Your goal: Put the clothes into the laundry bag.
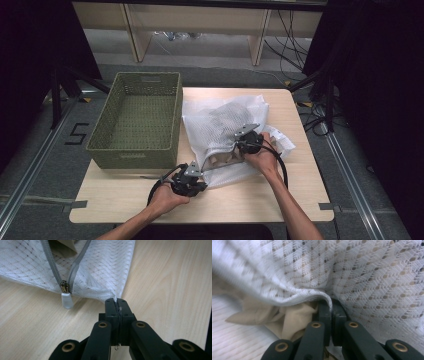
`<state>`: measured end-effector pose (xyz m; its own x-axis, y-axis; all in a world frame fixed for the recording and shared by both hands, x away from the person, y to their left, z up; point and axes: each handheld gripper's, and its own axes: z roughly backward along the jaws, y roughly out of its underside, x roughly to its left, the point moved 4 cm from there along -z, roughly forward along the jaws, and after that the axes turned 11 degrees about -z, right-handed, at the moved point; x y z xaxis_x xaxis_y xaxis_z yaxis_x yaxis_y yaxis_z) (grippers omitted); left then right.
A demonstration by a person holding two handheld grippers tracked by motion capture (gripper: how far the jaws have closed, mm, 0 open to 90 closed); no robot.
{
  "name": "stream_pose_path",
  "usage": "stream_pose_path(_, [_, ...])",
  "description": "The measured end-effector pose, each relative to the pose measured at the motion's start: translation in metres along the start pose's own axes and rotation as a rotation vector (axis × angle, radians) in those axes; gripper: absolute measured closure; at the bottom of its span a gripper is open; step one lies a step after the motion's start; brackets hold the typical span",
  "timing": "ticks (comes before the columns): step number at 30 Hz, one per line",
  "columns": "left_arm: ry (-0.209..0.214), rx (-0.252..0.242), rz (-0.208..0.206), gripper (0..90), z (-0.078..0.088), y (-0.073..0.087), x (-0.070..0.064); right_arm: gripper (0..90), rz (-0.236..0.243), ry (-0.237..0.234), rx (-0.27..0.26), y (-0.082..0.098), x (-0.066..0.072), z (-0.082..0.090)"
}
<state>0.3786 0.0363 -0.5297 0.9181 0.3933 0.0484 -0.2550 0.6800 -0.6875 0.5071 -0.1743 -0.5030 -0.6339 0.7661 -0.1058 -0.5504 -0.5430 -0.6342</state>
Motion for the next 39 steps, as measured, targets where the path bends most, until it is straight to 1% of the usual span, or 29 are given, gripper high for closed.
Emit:
stream_pose_path(3, [-0.004, 0.004, 0.01, 88.6, 0.004, 0.003, 0.0, 89.8, 0.016, 0.004, 0.007, -0.006, -0.005, -0.004])
stream_pose_path(4, [0.002, 0.004, -0.014, 88.5, 0.007, 0.003, 0.001, 89.8, 0.036, -0.026, 0.008, -0.007, -0.005, -0.005])
stream_pose_path(5, [-0.002, -0.008, 0.007, 88.5, 0.01, 0.004, 0.001, 89.8, 0.037, -0.002, 0.007, -0.007, -0.005, -0.003])
stream_pose_path(8, [-0.025, 0.015, -0.015, 88.3, 0.02, 0.013, 0.008, 89.9, 0.06, -0.021, 0.016, -0.004, 0.0, 0.013])
stream_pose_path(9, [-0.008, 0.012, -0.004, 88.2, 0.022, 0.017, 0.008, 89.9, 0.065, -0.038, 0.013, -0.003, 0.002, 0.019])
stream_pose_path(10, [-0.036, 0.038, -0.018, 88.2, 0.026, 0.021, 0.011, 89.9, 0.068, -0.041, -0.004, -0.002, 0.003, 0.026])
stream_pose_path(11, [-0.045, 0.044, -0.02, 88.1, 0.029, 0.025, 0.013, 90.0, 0.092, -0.061, -0.007, -0.001, 0.004, 0.033])
stream_pose_path(12, [-0.045, 0.044, -0.02, 88.0, 0.029, 0.025, 0.013, 90.0, 0.088, -0.057, -0.01, 0.0, 0.005, 0.041])
stream_pose_path(13, [-0.051, -0.153, 0.212, 88.0, 0.022, 0.019, 0.002, 90.0, 0.099, -0.064, -0.019, 0.0, 0.005, 0.048])
stream_pose_path(14, [-0.051, -0.153, 0.212, 87.9, 0.022, 0.019, 0.002, 90.0, 0.095, -0.079, -0.021, 0.0, 0.007, 0.056])
stream_pose_path(15, [-0.085, -0.096, 0.165, 87.9, 0.028, 0.026, 0.01, 90.0, 0.107, -0.089, -0.03, 0.001, 0.009, 0.062])
stream_pose_path(16, [-0.099, 0.064, 0.019, 87.8, 0.044, 0.039, 0.025, 90.0, 0.13, -0.108, -0.037, 0.001, 0.012, 0.067])
stream_pose_path(19, [-0.117, 0.077, 0.032, 87.7, 0.048, 0.046, 0.029, 90.0, 0.162, -0.141, -0.045, 0.003, 0.019, 0.08])
stream_pose_path(21, [-0.129, 0.088, 0.018, 87.3, 0.05, 0.047, 0.03, 90.0, 0.161, -0.17, -0.05, 0.004, 0.025, 0.087])
stream_pose_path(22, [-0.134, 0.091, 0.032, 86.4, 0.05, 0.048, 0.03, 90.0, 0.158, -0.17, -0.044, 0.004, 0.028, 0.09])
stream_pose_path(23, [-0.153, 0.078, 0.037, 84.3, 0.05, 0.047, 0.031, 90.0, 0.169, -0.176, -0.049, 0.004, 0.029, 0.093])
stream_pose_path(25, [-0.165, 0.054, 0.053, 76.4, 0.052, 0.042, 0.028, 90.0, 0.153, -0.196, -0.052, 0.005, 0.032, 0.097])
stream_pose_path(26, [-0.18, 0.041, 0.04, 70.5, 0.054, 0.038, 0.027, 90.0, 0.171, -0.19, -0.062, 0.004, 0.031, 0.098])
stream_pose_path(28, [-0.206, 0.019, 0.014, 61.1, 0.056, 0.026, 0.022, 90.0, 0.158, -0.197, -0.066, 0.003, 0.03, 0.099])
stream_pose_path(29, [-0.209, -0.006, 0.013, 59.0, 0.056, 0.019, 0.018, 90.0, 0.141, -0.196, -0.07, 0.003, 0.029, 0.1])
stream_pose_path(30, [-0.202, -0.031, 0.02, 56.3, 0.054, 0.012, 0.014, 90.0, 0.136, -0.2, -0.072, 0.002, 0.028, 0.1])
stream_pose_path(31, [-0.178, -0.052, 0.032, 53.9, 0.051, 0.004, 0.01, 90.0, 0.149, -0.193, -0.079, 0.001, 0.026, 0.099])
stream_pose_path(32, [-0.148, -0.074, 0.032, 52.6, 0.046, -0.004, 0.005, 90.0, 0.147, -0.193, -0.081, 0.001, 0.026, 0.099])
stream_pose_path(34, [-0.128, -0.098, 0.019, 49.6, 0.031, -0.019, -0.004, 90.0, 0.132, -0.196, -0.08, 0.001, 0.027, 0.1])
stream_pose_path(35, [-0.114, -0.104, -0.009, 47.5, 0.022, -0.026, -0.007, 90.0, 0.145, -0.198, -0.085, 0.0, 0.026, 0.1])
stream_pose_path(36, [-0.101, -0.108, 0.001, 46.1, 0.012, -0.032, -0.011, 90.0, 0.125, -0.197, -0.08, 0.0, 0.027, 0.102])
stream_pose_path(37, [-0.078, -0.112, -0.002, 45.1, 0.003, -0.039, -0.015, 90.0, 0.131, -0.195, -0.085, 0.0, 0.027, 0.102])
stream_pose_path(38, [-0.078, -0.112, -0.002, 43.2, 0.003, -0.039, -0.015, 90.0, 0.138, -0.196, -0.09, 0.0, 0.026, 0.102])
stream_pose_path(39, [-0.075, -0.111, -0.01, 41.5, -0.014, -0.05, -0.02, 90.0, 0.126, -0.194, -0.092, 0.001, 0.026, 0.104])
